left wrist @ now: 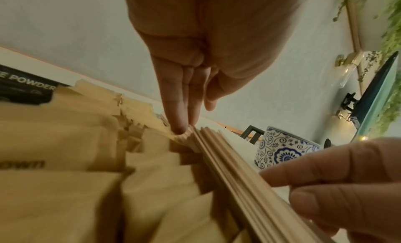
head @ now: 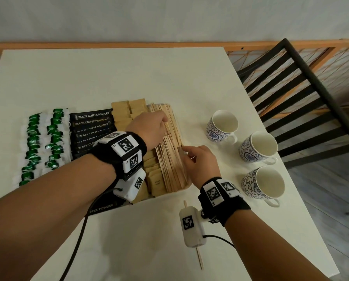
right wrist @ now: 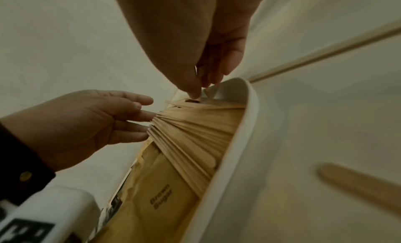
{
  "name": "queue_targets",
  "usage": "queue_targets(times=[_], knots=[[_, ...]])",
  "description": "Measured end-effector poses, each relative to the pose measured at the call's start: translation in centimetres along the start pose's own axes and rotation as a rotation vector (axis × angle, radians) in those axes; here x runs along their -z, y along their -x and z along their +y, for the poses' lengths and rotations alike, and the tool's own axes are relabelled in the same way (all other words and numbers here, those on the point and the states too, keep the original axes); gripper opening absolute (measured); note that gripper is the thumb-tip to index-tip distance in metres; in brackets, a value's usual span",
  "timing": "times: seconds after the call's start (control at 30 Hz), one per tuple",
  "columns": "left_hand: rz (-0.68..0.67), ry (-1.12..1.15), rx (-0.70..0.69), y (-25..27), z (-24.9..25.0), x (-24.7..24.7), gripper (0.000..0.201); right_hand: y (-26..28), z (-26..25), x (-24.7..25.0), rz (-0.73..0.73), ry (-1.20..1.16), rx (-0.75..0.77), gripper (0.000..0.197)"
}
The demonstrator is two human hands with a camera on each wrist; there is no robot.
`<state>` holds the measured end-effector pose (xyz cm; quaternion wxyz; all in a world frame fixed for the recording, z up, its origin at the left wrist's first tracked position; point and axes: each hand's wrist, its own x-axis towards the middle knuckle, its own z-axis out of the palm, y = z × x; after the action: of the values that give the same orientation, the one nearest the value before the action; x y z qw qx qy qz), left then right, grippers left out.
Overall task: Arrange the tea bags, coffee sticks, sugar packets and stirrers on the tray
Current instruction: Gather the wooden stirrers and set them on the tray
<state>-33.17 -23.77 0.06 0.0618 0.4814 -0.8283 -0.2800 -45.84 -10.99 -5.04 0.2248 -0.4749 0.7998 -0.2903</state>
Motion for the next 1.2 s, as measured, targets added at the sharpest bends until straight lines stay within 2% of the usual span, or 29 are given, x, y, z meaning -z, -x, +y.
queue_targets(times=[0.23, 0.37, 0.5, 0.63, 0.83, 0.93, 1.03, 1.13, 1.2], knots=[[-0.028, 0.076, 0.037, 0.2, -0.1, 0.0, 0.031, 0.0, 0.2, -0.2, -0.027, -0.03, -0.02, 0.022], [-0.068, -0.058, -0.066, -0.4, -0.1, 0.0, 0.037, 0.0, 0.2, 0.1, -0.025, -0.035, -0.047, 0.028], [-0.245, -0.237, -0.235, -0.7, 0.9, -0.3, 0.051, -0.2, 0.1, 0.1, -0.069, 0.006, -0.055, 0.039], [-0.457, -0.452, -0.319, -1.1, 1.9, -0.6, 0.056, -0.4, 0.0, 0.0, -0.106, 0.059, -0.032, 0.04], [-0.549, -0.677, -0.367, -1.6, 2.4, -1.1, 0.052, 0.9, 0.3, 2.3, -0.115, 0.061, -0.016, 0.038], [-0.547, -0.644, -0.366, -1.5, 2.2, -0.9, 0.052, 3.2, 1.3, 4.6, -0.175, 0.177, 0.035, 0.028], [-0.453, -0.489, -0.374, -1.0, 2.0, -0.6, 0.05, 6.5, 2.7, 6.1, -0.283, 0.34, 0.008, 0.02], [-0.289, -0.357, -0.499, 0.7, 2.7, -0.5, 0.035, 8.7, 3.7, 6.3, -0.306, 0.421, -0.108, 0.03], [-0.264, -0.381, -0.629, 3.0, 3.7, -0.8, 0.024, 8.9, 3.7, 5.8, -0.304, 0.434, -0.153, 0.034]])
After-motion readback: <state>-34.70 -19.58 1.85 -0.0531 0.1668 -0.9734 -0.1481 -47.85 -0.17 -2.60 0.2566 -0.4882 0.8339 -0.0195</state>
